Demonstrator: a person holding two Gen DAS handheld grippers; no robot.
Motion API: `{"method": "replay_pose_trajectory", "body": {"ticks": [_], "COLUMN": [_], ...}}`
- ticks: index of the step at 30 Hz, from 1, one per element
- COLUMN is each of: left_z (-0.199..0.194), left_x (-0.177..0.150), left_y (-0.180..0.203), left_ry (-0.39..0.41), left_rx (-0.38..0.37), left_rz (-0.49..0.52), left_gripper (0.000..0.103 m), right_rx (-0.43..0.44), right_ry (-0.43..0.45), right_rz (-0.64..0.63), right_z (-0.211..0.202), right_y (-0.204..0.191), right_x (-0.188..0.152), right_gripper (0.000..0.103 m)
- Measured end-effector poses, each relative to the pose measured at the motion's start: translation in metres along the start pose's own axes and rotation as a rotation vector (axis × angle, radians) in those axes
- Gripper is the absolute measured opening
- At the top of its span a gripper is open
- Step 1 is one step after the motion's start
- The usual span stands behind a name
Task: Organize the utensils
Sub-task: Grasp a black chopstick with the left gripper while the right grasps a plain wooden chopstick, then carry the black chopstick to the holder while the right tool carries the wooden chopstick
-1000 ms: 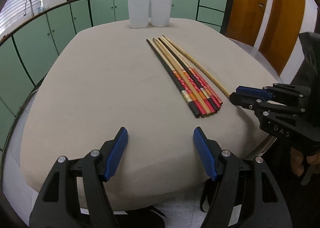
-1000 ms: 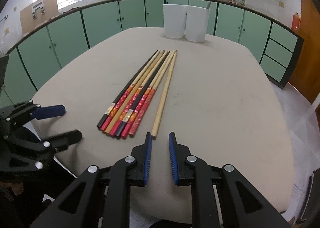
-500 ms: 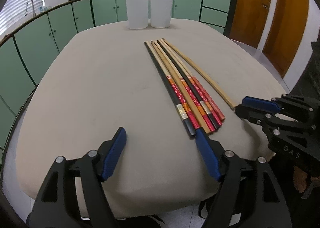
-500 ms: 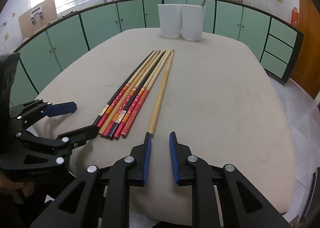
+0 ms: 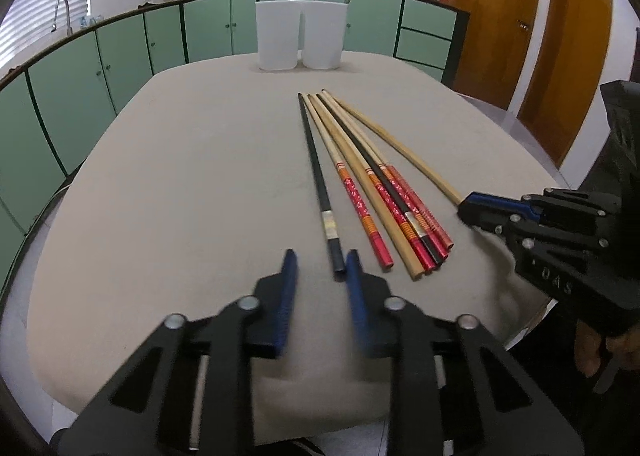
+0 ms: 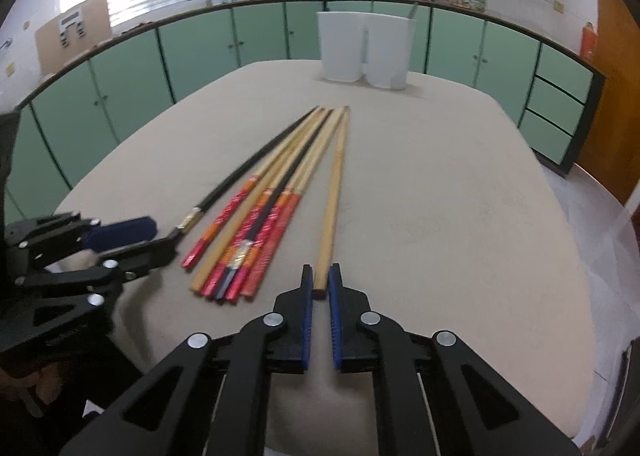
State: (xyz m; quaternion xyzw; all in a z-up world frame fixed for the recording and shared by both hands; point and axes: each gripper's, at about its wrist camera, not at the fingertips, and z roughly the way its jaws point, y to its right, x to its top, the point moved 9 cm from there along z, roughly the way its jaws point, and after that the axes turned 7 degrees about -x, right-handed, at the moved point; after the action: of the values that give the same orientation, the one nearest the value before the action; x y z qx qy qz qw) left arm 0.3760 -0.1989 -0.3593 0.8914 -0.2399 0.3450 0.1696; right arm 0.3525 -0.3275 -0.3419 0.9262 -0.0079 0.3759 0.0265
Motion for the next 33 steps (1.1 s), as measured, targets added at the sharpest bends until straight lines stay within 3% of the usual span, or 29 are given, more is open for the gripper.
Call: {"method": "replay_pose_trajectory", "body": {"ticks": [3, 6, 8, 10, 15, 17, 19, 22, 27, 33], "left_z": [-0.002, -0.002, 0.000, 0.001, 0.003, 0.003, 0.003, -0.001, -0.026, -0.061], "left_x": [0.000, -0.001, -0.001, 0.000, 0.002, 0.002, 0.003, 0.006, 0.026, 0.064], "left_y": [-0.001, 0.001, 0.004, 0.007, 0.005, 0.004, 0.002, -0.001, -0.005, -0.012], "left_ry": [0.016, 0.017, 0.020, 0.022, 0.029, 0.030, 0.028, 0.014, 0.047, 0.088], "left_rx": [-0.007, -0.008, 0.001, -0.005, -0.007, -0.012, -0.013, -0.029, -0.030, -0.049], "left_rz": [-0.015, -0.012, 0.008, 0.015, 0.000, -0.009, -0.023, -0.058, -0.094, -0.115], "left_gripper": [0.010, 0.008, 0.011, 0.021, 0.023, 0.021, 0.007, 0.007, 0.006, 0.006], "right_rx": [-0.022, -0.042, -0.039, -0.043, -0.041, -0.045, -0.043, -0.025, 0.003, 0.016], "right_ry": [-0.001, 0.004, 0.005, 0.012, 0.020, 0.023, 0.021, 0.022, 0.059, 0.106], "right_rz": [0.032, 0.052, 0.050, 0.031, 0.024, 0.018, 0.022, 0.036, 0.071, 0.065], "right_z": [-0.002, -0.006, -0.006, -0.007, -0.004, -0.004, -0.005, -0.010, -0.039, -0.075], "right_y": [0.010, 0.013, 0.009, 0.005, 0.003, 0.003, 0.003, 0.004, 0.007, 0.014], "right_x": [-0.002, -0.006, -0.008, -0.008, -0.007, -0.007, -0.007, -0.004, 0.017, 0.068], "right_gripper": [0.007, 0.007, 0.007, 0.007, 0.008, 0.007, 0.007, 0.007, 0.007, 0.007]}}
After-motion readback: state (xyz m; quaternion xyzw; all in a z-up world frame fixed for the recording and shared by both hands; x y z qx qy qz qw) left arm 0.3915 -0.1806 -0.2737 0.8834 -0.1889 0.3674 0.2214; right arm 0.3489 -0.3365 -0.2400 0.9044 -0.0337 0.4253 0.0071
